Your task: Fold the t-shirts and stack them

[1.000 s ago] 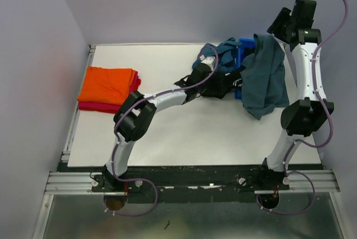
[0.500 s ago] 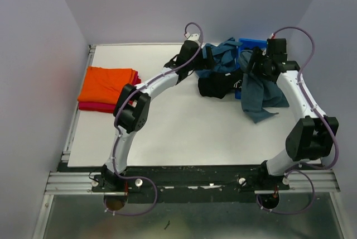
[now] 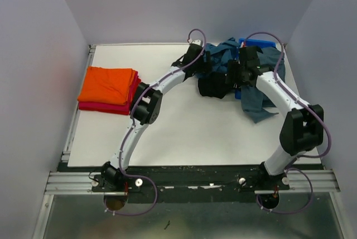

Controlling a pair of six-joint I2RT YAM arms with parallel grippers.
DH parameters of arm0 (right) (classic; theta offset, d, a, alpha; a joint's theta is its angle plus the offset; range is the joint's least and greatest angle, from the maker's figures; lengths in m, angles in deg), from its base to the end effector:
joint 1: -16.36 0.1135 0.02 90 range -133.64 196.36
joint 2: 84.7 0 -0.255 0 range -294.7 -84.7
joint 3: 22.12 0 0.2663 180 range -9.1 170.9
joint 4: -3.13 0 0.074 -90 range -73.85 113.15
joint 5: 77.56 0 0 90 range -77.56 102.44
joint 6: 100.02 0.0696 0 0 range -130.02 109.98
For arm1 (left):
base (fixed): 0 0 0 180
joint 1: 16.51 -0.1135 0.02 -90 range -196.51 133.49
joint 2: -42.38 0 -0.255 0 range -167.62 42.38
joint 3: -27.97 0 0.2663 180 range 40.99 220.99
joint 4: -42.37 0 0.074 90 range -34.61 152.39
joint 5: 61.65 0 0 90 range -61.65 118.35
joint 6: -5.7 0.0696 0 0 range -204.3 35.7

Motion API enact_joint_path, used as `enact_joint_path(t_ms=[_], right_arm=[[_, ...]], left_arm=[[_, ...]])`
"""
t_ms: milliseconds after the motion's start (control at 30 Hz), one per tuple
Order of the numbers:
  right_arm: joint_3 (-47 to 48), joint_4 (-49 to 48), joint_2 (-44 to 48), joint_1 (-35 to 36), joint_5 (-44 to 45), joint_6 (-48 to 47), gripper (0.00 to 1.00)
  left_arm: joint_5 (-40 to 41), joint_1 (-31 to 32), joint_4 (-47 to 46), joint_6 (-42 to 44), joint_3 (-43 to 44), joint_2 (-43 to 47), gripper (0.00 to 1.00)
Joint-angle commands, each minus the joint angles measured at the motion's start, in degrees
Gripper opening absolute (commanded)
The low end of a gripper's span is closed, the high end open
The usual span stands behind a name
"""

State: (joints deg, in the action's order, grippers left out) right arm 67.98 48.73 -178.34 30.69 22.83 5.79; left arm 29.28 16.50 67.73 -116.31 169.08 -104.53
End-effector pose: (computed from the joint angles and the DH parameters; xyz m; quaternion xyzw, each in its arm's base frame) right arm 0.3860 0.0856 0.2438 0.0437 0.9328 0.0085 0.3577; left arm 0.5218 -0.3376 0.1515 0.0036 0.8710 -0.2580 0.4180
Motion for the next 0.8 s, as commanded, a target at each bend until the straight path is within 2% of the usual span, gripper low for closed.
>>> enact_joint_path(t_ms=[0, 67, 133, 167, 267, 333, 367, 533, 767], right_arm=[[5.4, 1.4, -6.4, 2.3, 10.5, -2.1, 0.89], [6.4, 1.7, -8.0, 2.5, 12.6, -2.4, 0.81], [7.5, 2.9, -8.8, 2.6, 15.3, -1.9, 0.64], [7.7, 3.4, -8.9, 2.6, 16.0, -1.9, 0.52], [8.0, 3.2, -7.3, 2.6, 16.8, -1.5, 0.16], [9.3, 3.4, -5.9, 2.5, 16.8, -1.5, 0.04], [10.3, 3.5, -5.3, 2.0, 16.7, -1.7, 0.01], [20.2, 7.6, -6.0, -5.0, 11.2, -1.7, 0.01], [42.9, 16.1, -14.3, -16.3, 6.3, -0.1, 0.01]], left_arm=[[-0.9, -2.6, 0.8, -3.1, 2.5, -2.1, 0.78], [-4.1, -3.6, -1.2, -4.3, 0.6, -1.9, 0.55], [-6.3, -4.6, -2.8, -5.0, -1.5, -0.9, 0.35], [-6.6, -5.1, -3.4, -5.1, -2.7, 0.1, 0.26], [-6.6, -6.6, -7.0, -4.7, -9.2, 4.5, 0.07], [-5.9, -7.1, -8.3, -4.0, -12.7, 7.5, 0.00], [-5.9, -7.2, -8.0, -3.3, -13.4, 8.4, 0.00], [-5.7, -7.4, -5.4, -0.6, -16.5, 12.7, 0.00], [-4.5, -7.4, -7.0, 1.1, -27.9, 24.5, 0.00]])
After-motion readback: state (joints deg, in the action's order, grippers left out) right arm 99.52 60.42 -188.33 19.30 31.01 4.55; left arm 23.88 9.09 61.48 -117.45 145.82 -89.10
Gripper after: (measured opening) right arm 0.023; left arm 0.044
